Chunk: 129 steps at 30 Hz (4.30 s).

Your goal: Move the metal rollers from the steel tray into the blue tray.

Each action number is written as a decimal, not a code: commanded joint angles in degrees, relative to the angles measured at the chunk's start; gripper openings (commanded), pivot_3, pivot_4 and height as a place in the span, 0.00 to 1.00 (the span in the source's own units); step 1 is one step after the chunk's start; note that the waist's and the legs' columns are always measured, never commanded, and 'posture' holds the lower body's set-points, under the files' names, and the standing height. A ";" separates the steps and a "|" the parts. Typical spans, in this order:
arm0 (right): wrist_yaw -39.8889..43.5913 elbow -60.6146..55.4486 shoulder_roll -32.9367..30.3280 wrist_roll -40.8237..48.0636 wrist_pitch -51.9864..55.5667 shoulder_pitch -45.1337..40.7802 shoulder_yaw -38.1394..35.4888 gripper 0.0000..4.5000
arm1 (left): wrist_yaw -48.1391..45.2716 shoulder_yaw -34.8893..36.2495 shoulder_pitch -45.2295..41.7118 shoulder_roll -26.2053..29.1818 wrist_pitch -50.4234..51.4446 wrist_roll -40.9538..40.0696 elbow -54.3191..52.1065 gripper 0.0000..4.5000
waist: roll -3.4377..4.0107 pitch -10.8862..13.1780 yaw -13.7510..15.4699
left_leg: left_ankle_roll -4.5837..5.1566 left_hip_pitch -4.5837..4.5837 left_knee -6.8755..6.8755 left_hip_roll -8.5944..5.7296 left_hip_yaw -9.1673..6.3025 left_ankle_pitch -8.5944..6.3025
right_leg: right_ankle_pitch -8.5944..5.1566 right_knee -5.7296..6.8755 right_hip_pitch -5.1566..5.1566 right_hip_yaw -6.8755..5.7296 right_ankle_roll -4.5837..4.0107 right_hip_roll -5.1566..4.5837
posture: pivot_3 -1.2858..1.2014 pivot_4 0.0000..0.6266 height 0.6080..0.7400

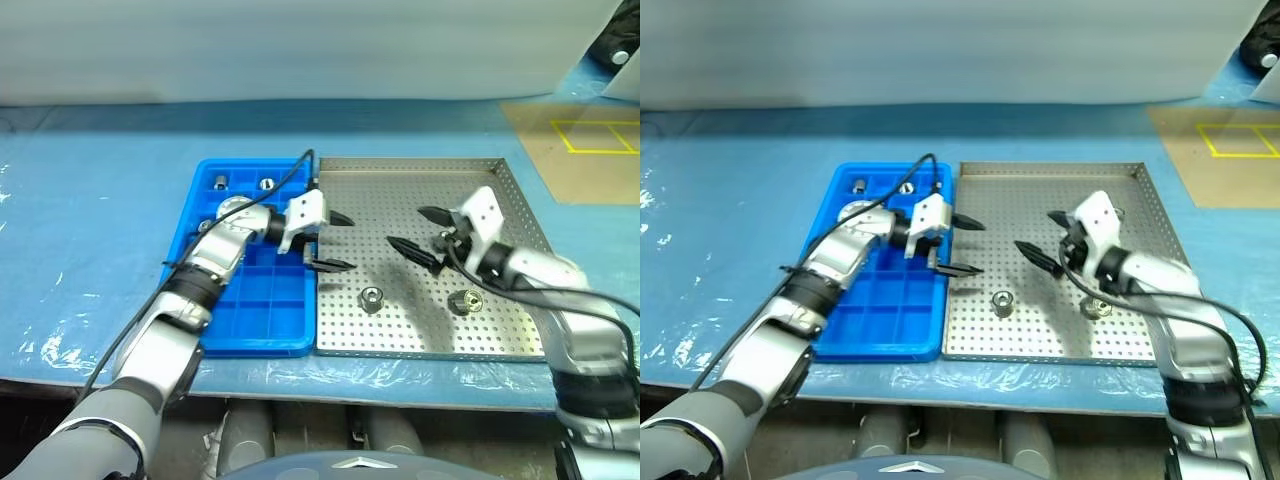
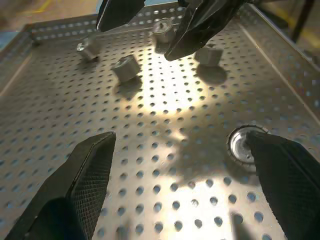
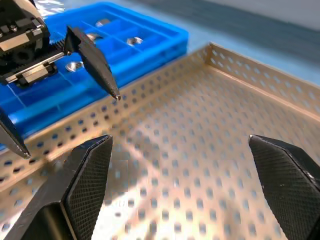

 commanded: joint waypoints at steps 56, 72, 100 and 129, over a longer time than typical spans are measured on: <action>-2.23 5.84 0.84 2.49 -3.77 -10.91 9.62 1.00 | -3.12 10.54 0.63 7.04 3.90 -0.83 -13.08 0.38 | 0.35 -0.19 -6.77 | 0.92 0.01 0.45 -0.21 -0.04 -0.55 | 0.15 -0.76 0.69 -0.13 0.15 -0.41 | 0.40 0.24 1.00; 16.75 33.31 9.93 -1.80 -17.69 -35.22 22.92 1.00 | 15.33 21.89 23.23 23.01 18.59 -2.75 -33.89 0.38 | 0.36 -0.18 5.11 | 0.18 -0.19 -0.02 0.06 -0.03 -0.14 | -0.01 0.05 -0.09 -0.32 -0.13 -0.25 | 0.57 0.24 1.00; 15.50 30.61 9.93 -3.08 -17.21 -31.68 21.95 1.00 | 20.01 15.50 18.28 17.63 11.64 -1.04 -22.54 0.83 | 0.23 -0.15 7.16 | -0.53 -0.13 -0.07 0.17 -0.12 0.11 | 0.00 0.18 -0.18 -0.24 -0.11 -0.11 | 0.54 0.24 1.00; -8.93 -12.81 1.02 3.47 2.80 6.71 -7.61 1.00 | 7.65 6.61 -15.72 -14.73 -12.26 5.72 27.44 0.83 | 0.17 -0.14 -1.93 | 0.19 -0.06 0.09 -0.12 0.00 -0.13 | 0.08 -0.32 0.12 -0.02 0.05 -0.08 | 0.23 0.24 1.00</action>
